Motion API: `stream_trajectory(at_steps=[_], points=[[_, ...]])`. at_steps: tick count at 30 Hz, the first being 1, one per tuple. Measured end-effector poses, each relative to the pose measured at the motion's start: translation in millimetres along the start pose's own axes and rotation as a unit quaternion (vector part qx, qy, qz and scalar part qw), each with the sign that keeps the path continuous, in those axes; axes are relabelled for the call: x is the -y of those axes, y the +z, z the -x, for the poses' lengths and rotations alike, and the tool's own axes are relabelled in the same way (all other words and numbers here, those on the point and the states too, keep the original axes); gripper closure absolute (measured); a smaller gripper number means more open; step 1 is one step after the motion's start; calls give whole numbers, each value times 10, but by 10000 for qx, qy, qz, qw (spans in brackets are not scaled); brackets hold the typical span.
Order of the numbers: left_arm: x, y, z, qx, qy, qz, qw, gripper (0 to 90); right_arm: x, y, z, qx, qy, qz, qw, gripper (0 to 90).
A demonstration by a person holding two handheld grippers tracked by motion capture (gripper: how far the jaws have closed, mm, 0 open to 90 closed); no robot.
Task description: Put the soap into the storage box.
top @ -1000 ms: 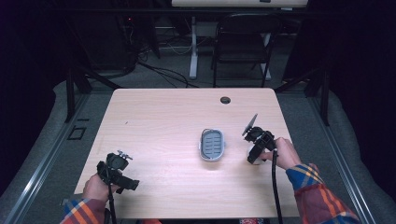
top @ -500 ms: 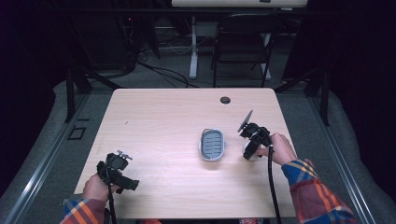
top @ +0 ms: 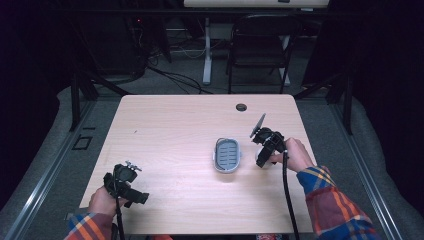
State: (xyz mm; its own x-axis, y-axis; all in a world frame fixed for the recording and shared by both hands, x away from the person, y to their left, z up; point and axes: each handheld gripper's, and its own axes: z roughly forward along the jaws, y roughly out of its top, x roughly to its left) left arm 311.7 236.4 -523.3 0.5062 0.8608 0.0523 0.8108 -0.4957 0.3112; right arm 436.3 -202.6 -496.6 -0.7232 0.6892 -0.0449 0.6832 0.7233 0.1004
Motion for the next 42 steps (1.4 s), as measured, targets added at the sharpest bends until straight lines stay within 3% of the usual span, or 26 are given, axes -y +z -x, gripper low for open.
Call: stream_trajectory(at_steps=[42], points=[[1, 5, 1, 28, 21, -7, 10000, 0, -421, -323, -114, 170, -451, 47, 9988, 241]])
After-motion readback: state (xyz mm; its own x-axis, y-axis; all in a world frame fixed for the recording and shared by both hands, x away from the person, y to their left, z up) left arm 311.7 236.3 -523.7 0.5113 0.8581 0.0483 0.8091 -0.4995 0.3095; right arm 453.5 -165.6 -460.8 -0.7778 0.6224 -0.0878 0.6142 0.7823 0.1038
